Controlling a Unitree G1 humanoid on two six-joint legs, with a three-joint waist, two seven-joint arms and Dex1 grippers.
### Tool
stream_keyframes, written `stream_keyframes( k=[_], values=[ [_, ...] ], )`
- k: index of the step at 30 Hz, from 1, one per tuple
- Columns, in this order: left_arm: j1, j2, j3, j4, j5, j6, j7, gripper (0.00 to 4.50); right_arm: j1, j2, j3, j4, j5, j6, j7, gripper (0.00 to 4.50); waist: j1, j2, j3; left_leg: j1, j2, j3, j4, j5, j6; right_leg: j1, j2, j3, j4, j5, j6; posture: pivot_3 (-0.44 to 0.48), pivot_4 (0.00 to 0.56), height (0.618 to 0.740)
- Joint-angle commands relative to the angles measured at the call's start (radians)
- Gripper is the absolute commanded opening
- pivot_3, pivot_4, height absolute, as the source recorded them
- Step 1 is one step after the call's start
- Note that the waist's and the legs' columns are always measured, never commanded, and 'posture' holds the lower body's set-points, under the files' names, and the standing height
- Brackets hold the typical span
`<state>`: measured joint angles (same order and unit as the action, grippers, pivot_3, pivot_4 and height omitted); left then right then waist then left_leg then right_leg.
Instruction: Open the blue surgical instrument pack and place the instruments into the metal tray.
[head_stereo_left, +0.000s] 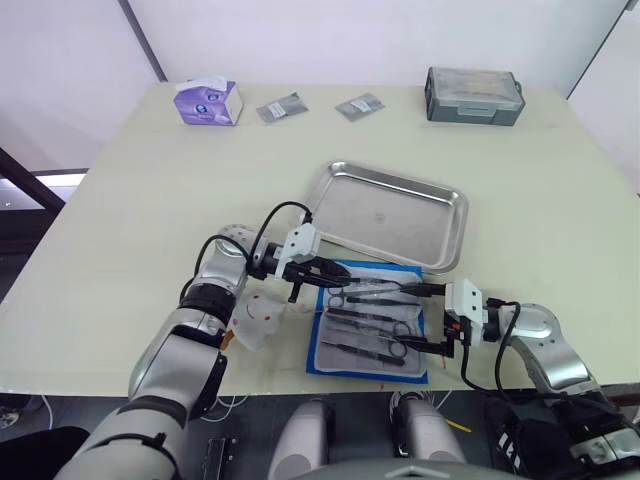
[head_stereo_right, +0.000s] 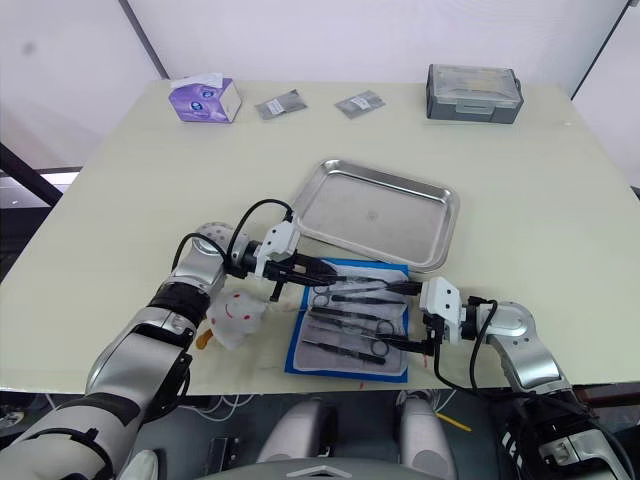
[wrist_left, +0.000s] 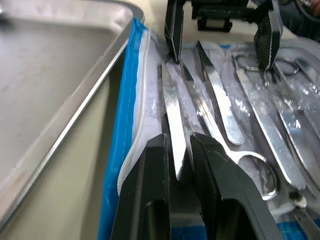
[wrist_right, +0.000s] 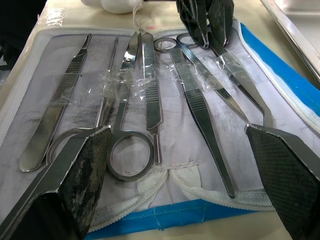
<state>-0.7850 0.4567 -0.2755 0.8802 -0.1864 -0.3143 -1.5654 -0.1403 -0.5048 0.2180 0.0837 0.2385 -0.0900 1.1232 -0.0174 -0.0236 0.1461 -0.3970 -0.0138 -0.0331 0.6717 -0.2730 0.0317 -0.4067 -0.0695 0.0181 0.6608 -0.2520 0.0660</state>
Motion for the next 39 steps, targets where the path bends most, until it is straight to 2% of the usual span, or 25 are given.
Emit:
stream_keyframes(
  k=[1,9,21,27,38,39],
  values=[
    [-0.027,-0.009,0.014,0.028,0.037,-0.033,0.005,0.82,0.037,0.000,0.038,0.050,-0.045,0.033,-0.013,4.50,0.001,0.000,0.000,0.000,0.000,0.000,0.000,0.000,0.000,0.000,0.000,0.000,0.000,0.000,0.000,0.000,0.150,0.734],
    [-0.036,-0.032,0.001,0.066,0.104,-0.038,0.041,0.82,0.045,0.002,0.041,0.036,-0.039,0.042,-0.013,4.50,0.003,0.000,-0.002,0.003,0.000,-0.001,0.000,0.000,0.000,0.004,0.000,-0.002,-0.001,0.000,0.000,0.000,0.150,0.734],
    [-0.032,-0.008,-0.043,0.060,0.185,0.038,0.049,0.82,0.053,0.002,0.044,0.026,-0.036,0.049,-0.019,4.50,0.002,0.000,-0.006,0.005,0.000,-0.002,-0.001,0.000,0.000,0.005,0.000,-0.002,-0.002,0.000,0.000,0.000,0.150,0.734],
    [-0.035,0.005,-0.078,0.014,0.248,0.101,0.074,0.82,0.054,0.001,0.044,0.027,-0.033,0.050,-0.019,4.50,0.002,0.001,-0.008,0.014,0.000,-0.001,-0.003,-0.001,0.002,0.015,0.000,-0.002,-0.004,-0.001,-0.001,0.000,0.150,0.734],
    [0.014,0.009,-0.097,-0.090,0.258,0.150,0.069,0.82,0.053,0.005,0.048,0.030,-0.034,0.047,-0.020,4.50,0.003,0.003,-0.013,0.016,0.000,-0.001,-0.003,-0.003,0.004,0.017,0.000,-0.001,-0.005,-0.002,0.000,0.000,0.150,0.734],
    [0.016,0.006,-0.091,-0.092,0.251,0.160,0.068,0.31,0.052,0.005,0.048,0.032,-0.035,0.045,-0.020,4.50,0.003,0.004,-0.013,0.016,0.000,-0.001,-0.003,-0.003,0.004,0.017,0.000,-0.001,-0.005,-0.002,0.000,0.000,0.150,0.734]
  ],
)
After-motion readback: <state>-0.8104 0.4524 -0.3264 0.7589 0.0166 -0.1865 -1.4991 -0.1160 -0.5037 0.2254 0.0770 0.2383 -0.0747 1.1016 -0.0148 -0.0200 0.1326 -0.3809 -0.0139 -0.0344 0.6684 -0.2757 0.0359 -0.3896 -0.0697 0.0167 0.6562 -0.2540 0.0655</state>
